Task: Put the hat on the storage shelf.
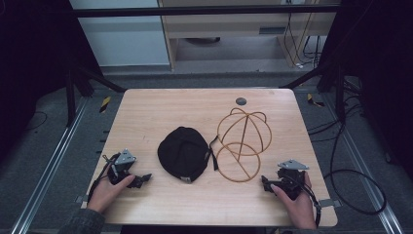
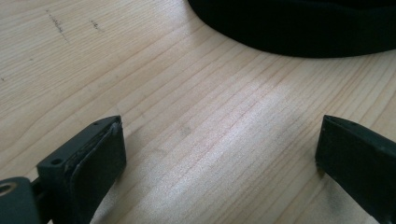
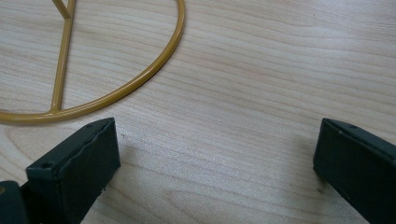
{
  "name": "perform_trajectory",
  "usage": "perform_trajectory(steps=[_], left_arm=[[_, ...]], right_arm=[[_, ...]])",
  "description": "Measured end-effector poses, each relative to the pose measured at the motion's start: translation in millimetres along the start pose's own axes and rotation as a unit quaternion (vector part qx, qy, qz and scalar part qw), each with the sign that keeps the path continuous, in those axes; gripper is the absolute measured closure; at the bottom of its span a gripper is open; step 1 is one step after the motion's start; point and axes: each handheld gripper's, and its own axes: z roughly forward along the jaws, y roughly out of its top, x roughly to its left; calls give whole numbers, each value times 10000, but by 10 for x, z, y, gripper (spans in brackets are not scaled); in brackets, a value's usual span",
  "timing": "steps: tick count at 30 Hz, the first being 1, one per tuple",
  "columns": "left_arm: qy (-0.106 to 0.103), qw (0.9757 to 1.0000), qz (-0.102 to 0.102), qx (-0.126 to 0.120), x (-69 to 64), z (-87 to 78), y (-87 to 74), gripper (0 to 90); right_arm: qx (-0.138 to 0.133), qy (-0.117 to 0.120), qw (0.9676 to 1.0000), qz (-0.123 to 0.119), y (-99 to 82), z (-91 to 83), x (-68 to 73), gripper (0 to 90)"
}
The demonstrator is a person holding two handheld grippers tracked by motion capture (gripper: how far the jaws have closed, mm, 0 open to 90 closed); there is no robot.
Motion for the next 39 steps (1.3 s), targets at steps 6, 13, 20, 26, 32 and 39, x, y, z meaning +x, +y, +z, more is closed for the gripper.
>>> perform_trajectory(steps=[6, 13, 20, 26, 32, 39], left_arm=[[66, 9999, -120, 12, -14, -5, -4, 0], [-114, 9999, -102, -26, -7, -94, 18, 26], [-225, 9991, 356, -92, -94, -233, 360, 37], [-365, 9944, 989, 50, -201, -397, 977, 37], [-484, 9932, 1055, 134, -295, -454, 1370, 45], [-424, 9885, 1415, 319, -424, -445, 1771, 47]], right_arm=[[0, 0, 10000, -1, 0, 0, 0, 6], [0, -1, 10000, 2, 1, 0, 0, 6], [-3, 0, 10000, 2, 0, 1, 0, 6], [-8, -5, 10000, -25, 1, 4, -4, 6], [-6, -5, 10000, -16, 1, 3, -2, 6], [-6, -5, 10000, -17, 1, 3, -2, 6]])
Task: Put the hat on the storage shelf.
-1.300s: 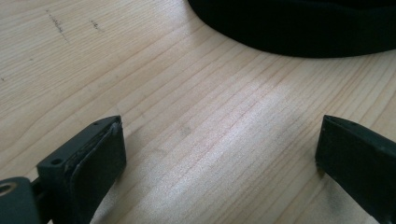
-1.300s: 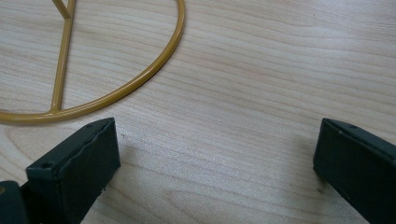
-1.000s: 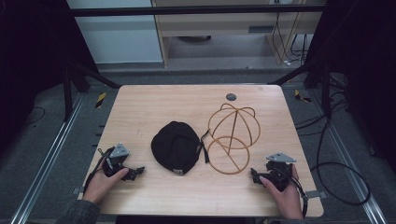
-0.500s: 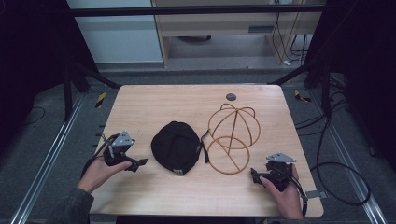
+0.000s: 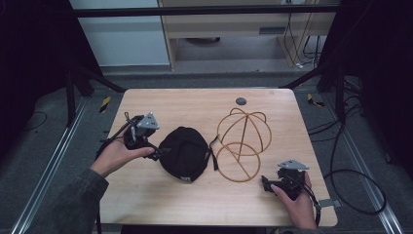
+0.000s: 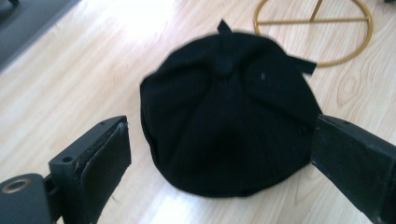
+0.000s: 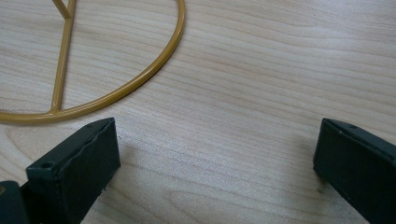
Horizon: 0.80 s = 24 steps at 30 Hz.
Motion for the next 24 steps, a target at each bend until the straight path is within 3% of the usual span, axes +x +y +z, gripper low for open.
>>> perform_trajectory(steps=[2, 7, 10, 18, 24], left_arm=[[25, 9999, 143, 84, -12, 15, 133, 46], [-9, 9994, 318, 139, -58, 49, 284, 45], [-2, 9982, 501, 328, -100, 103, 405, 45], [17, 9969, 556, 560, -95, 193, 549, 46], [50, 9944, 638, 845, -101, 297, 662, 64]], right_arm=[[0, 0, 10000, -10, 0, 0, -1, 6], [-2, 0, 10000, -11, 0, 0, -1, 6], [0, -1, 10000, -12, 0, 0, -2, 6], [-1, -1, 10000, -10, 0, 0, -2, 6], [0, -1, 10000, -17, 1, 1, -3, 6]])
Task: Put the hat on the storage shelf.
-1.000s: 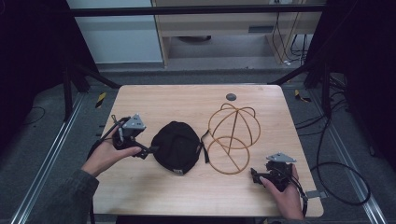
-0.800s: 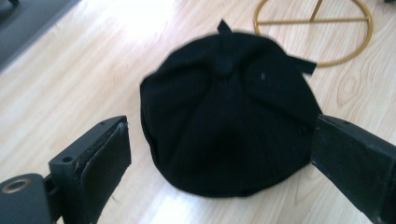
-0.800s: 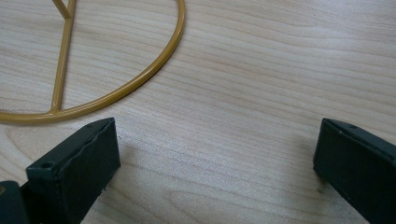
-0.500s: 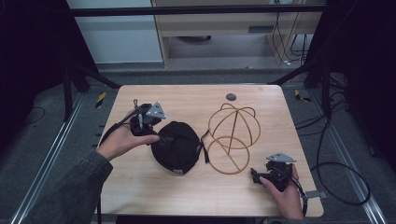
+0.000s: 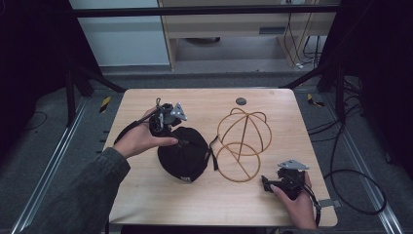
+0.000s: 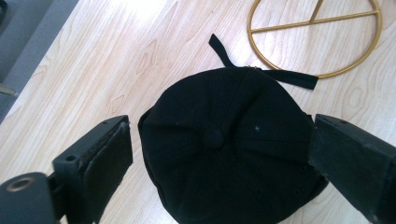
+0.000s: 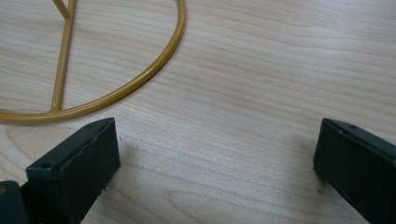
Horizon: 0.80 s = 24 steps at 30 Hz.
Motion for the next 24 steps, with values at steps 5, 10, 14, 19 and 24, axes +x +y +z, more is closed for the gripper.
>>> perform_trajectory(steps=[5, 10, 14, 19, 24], left_arm=[[-56, 9998, 5, 195, -7, 141, -20, 81], [-100, 9996, -40, 268, 12, 248, -54, 107], [-112, 9993, -58, 365, 42, 350, -100, 147], [-164, 9990, -104, 412, 86, 431, -138, 189], [-284, 9983, -135, 483, 100, 472, -149, 249]], right_arm=[[5, 29, 10000, 2, -1, -3, -2, 6], [-5, 42, 10000, -28, -4, -3, -6, 6], [-2, 43, 10000, -28, -5, -4, -6, 6], [-5, 46, 10000, -24, -5, -4, -5, 6], [-4, 47, 10000, -27, -5, -5, -6, 6]])
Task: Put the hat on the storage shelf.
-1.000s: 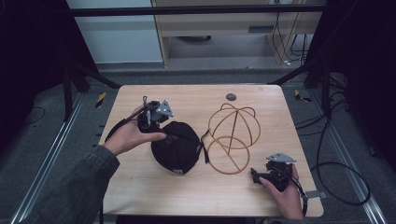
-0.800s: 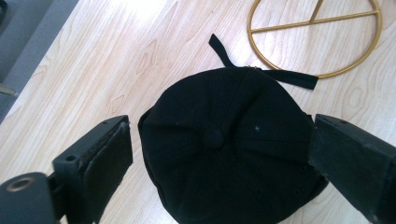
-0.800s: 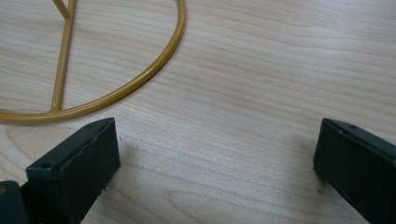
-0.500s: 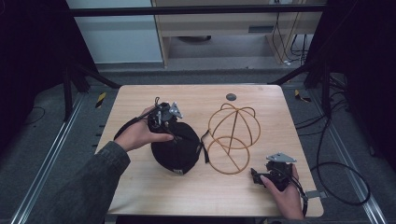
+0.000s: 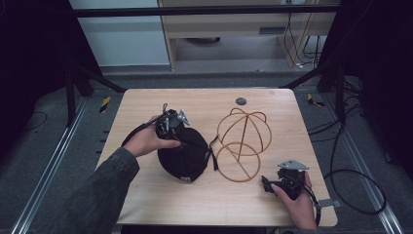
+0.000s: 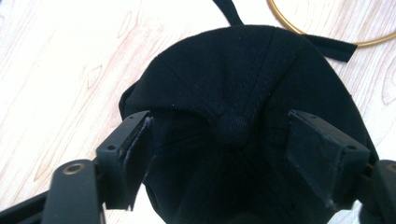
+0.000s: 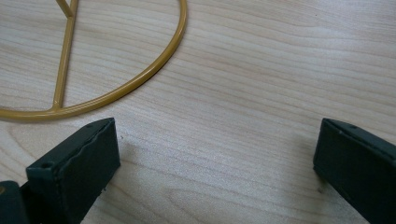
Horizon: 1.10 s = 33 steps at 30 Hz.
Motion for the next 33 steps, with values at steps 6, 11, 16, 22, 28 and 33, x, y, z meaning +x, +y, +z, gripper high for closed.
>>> perform_trajectory(steps=[6, 11, 16, 22, 28, 33], left_arm=[[-101, 9999, 49, -11, -22, 50, 12, 327], [-140, 9999, -13, -6, -17, 77, -1, 424], [-166, 9999, -30, 35, -20, 88, -25, 535], [-245, 9997, -75, -3, -88, 115, -46, 710], [-328, 9991, -101, -229, -136, 63, -112, 733], [-237, 9988, -58, -434, -186, -94, -194, 735]], right_arm=[[-1, 0, 10000, 3, 0, 0, 0, 6], [-2, 0, 10000, 0, 0, 0, 0, 6], [-1, -2, 10000, -9, -1, -1, -1, 6], [-2, -1, 10000, -12, -1, -1, -1, 6], [0, -1, 10000, -9, -1, -1, -1, 6], [0, -1, 10000, -9, -1, -1, -1, 6]])
